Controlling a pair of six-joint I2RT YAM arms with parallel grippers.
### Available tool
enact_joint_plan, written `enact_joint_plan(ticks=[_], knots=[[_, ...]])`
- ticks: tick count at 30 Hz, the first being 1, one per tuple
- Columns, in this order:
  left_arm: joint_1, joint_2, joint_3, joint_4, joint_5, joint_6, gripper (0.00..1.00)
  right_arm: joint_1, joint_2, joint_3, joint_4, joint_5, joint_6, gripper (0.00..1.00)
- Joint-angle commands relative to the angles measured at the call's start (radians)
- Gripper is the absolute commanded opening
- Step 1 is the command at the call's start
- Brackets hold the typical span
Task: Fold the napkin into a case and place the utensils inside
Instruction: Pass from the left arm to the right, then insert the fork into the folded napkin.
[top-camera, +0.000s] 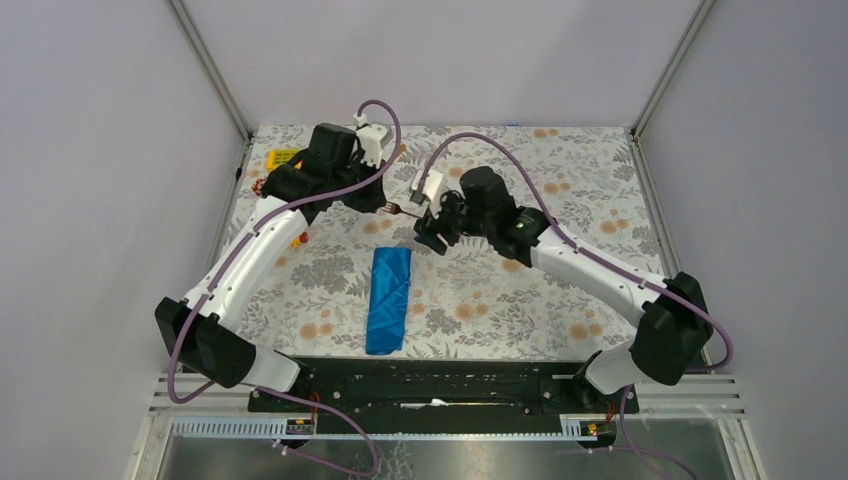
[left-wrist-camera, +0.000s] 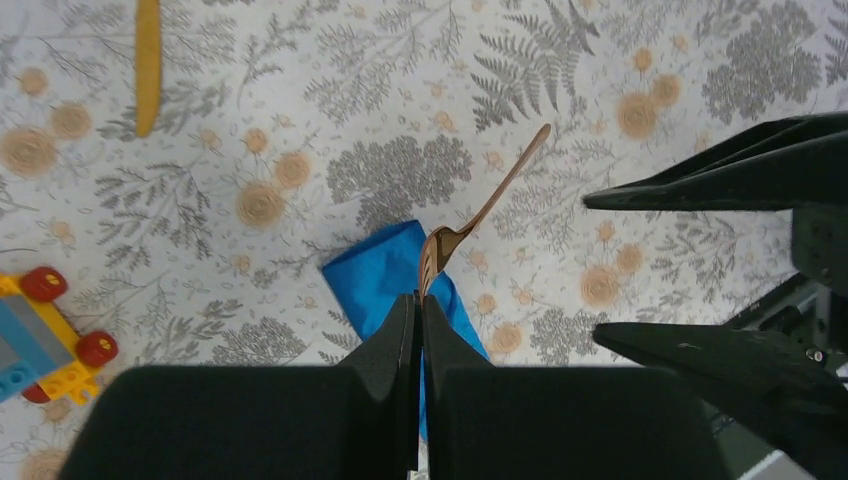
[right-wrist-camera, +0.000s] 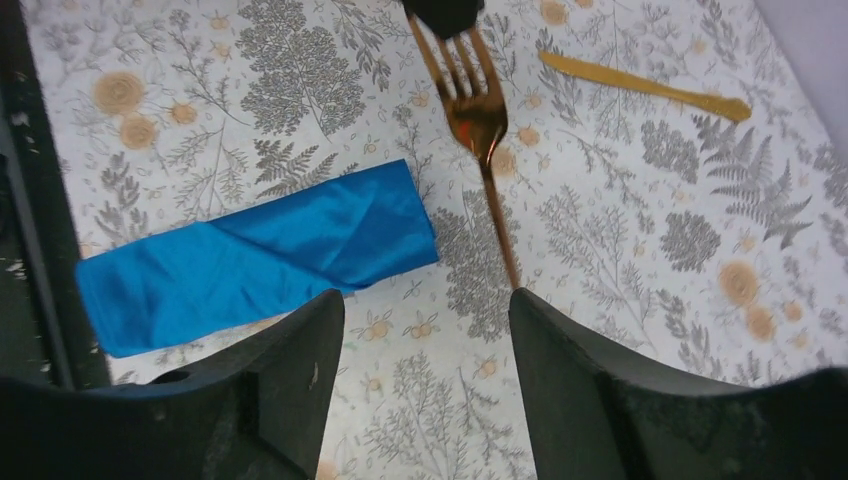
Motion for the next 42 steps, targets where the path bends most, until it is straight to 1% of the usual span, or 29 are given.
enact_joint_plan(ticks=[1,2,4,9,12,18,20,21,22,23,25,26,28,29,31,32,33,35,36,38,40,41,42], knots=[[0.002,-0.022,-0.029,-0.012,0.07,0.011,0.0,0.053,0.058,0.044,0.12,0.106,-0.205,0.64],[0.002,-0.022,-0.034,-0.012,0.08,0.01,0.0,0.06,0.076,0.047,0.12,0.114,-0.223,0.61],[0.003,-0.026,-0.046,-0.009,0.095,0.01,0.0,0.071,0.107,0.045,0.182,0.14,-0.242,0.55],[0.002,-0.031,-0.066,-0.007,0.1,0.021,0.0,0.09,0.159,0.056,0.225,0.16,-0.244,0.45],[0.002,-0.031,-0.07,-0.006,0.104,0.025,0.0,0.097,0.18,0.052,0.238,0.168,-0.233,0.42],[0.007,-0.03,-0.075,-0.007,0.113,0.031,0.0,0.106,0.207,0.049,0.261,0.17,-0.204,0.28],[0.011,-0.028,-0.074,-0.007,0.114,0.033,0.0,0.107,0.21,0.044,0.272,0.178,-0.194,0.21],[0.014,-0.027,-0.074,-0.008,0.113,0.033,0.0,0.107,0.209,0.041,0.28,0.18,-0.186,0.15],[0.017,-0.027,-0.073,-0.007,0.112,0.032,0.0,0.106,0.209,0.041,0.282,0.179,-0.175,0.03],[0.023,-0.028,-0.073,-0.006,0.117,0.029,0.0,0.108,0.209,0.043,0.276,0.178,-0.164,0.0],[0.043,-0.036,-0.08,0.008,0.13,0.009,0.0,0.111,0.203,0.022,0.303,0.193,-0.131,0.0],[0.057,-0.044,-0.087,0.021,0.129,-0.015,0.1,0.111,0.198,0.001,0.35,0.219,-0.097,0.0],[0.097,-0.075,-0.113,0.052,0.102,-0.07,0.38,0.112,0.195,-0.042,0.431,0.303,-0.003,0.0],[0.123,-0.099,-0.137,0.074,0.074,-0.107,0.47,0.111,0.201,-0.048,0.446,0.377,0.071,0.0],[0.185,-0.16,-0.21,0.126,0.037,-0.188,0.56,0.11,0.227,-0.021,0.421,0.465,0.203,0.0],[0.217,-0.199,-0.263,0.155,0.023,-0.237,0.59,0.108,0.247,0.011,0.387,0.543,0.296,0.0],[0.244,-0.231,-0.314,0.179,0.026,-0.286,0.61,0.103,0.274,0.067,0.308,0.599,0.403,0.0],[0.293,-0.294,-0.425,0.223,0.081,-0.366,0.61,0.093,0.325,0.18,0.157,0.656,0.574,0.0],[0.308,-0.319,-0.479,0.244,0.123,-0.41,0.59,0.087,0.342,0.216,0.099,0.683,0.678,0.0],[0.317,-0.38,-0.604,0.305,0.234,-0.496,0.5,0.063,0.386,0.3,0.006,0.635,0.835,0.0],[0.318,-0.427,-0.738,0.383,0.342,-0.579,0.43,0.059,0.455,0.4,-0.103,0.631,0.91,0.0],[0.316,-0.448,-0.794,0.408,0.375,-0.615,0.39,0.06,0.489,0.446,-0.153,0.625,0.944,0.0],[0.311,-0.474,-0.847,0.43,0.397,-0.643,0.37,0.062,0.514,0.47,-0.176,0.619,0.974,0.0]])
